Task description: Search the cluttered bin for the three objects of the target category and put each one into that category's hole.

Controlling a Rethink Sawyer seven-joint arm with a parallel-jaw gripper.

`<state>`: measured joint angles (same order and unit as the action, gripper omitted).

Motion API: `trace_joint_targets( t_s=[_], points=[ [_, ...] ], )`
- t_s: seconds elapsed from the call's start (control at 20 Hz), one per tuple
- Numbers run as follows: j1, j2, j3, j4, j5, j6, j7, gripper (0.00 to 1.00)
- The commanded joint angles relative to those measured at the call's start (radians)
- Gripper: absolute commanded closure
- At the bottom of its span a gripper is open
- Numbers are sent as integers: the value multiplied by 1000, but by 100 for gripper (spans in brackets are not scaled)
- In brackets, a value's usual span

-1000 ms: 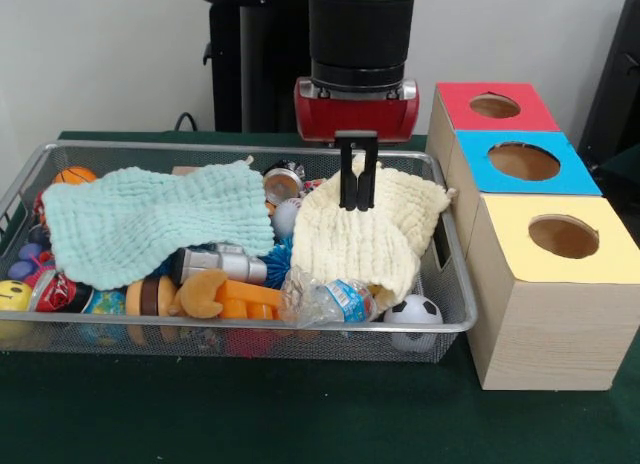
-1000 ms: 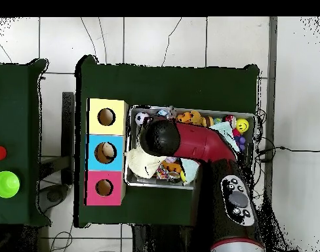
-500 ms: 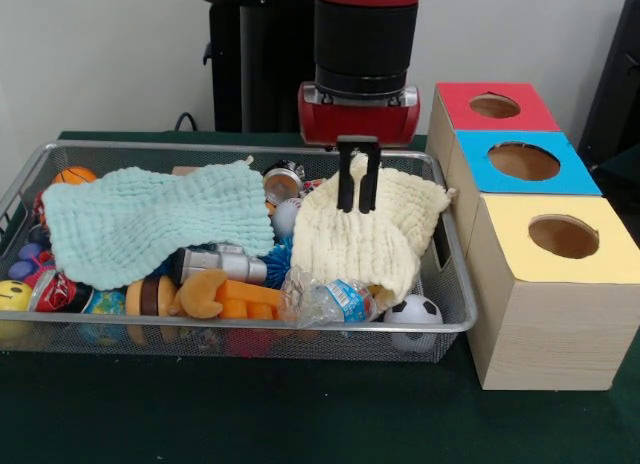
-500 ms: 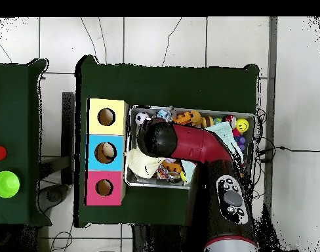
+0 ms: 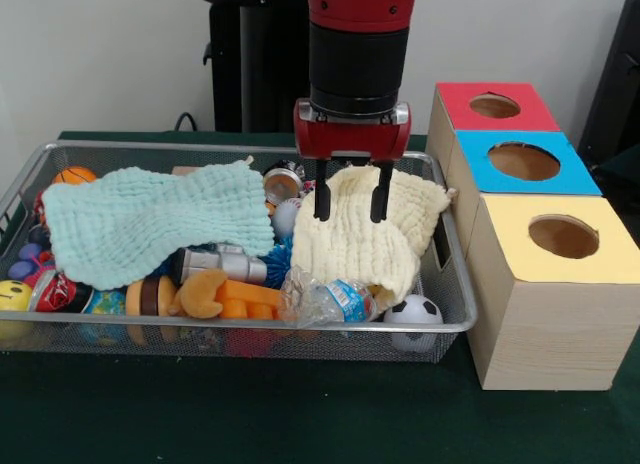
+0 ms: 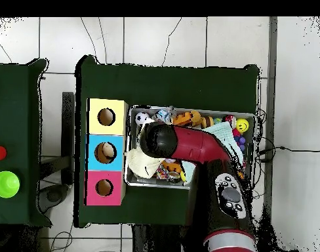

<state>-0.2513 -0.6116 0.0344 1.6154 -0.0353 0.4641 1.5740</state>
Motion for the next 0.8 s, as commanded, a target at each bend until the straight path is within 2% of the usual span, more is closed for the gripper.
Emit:
trace_joint_targets(
  t_s=[0.05, 0.3, 0.45, 0.8],
  points=[
    [11, 48, -11, -7, 53, -21, 238, 0],
    [12, 35, -14, 45, 108, -59, 293, 0],
    [42, 29, -65, 48, 141, -60, 345, 0],
    [76, 22, -104, 13, 202, -19, 359, 0]
  ],
)
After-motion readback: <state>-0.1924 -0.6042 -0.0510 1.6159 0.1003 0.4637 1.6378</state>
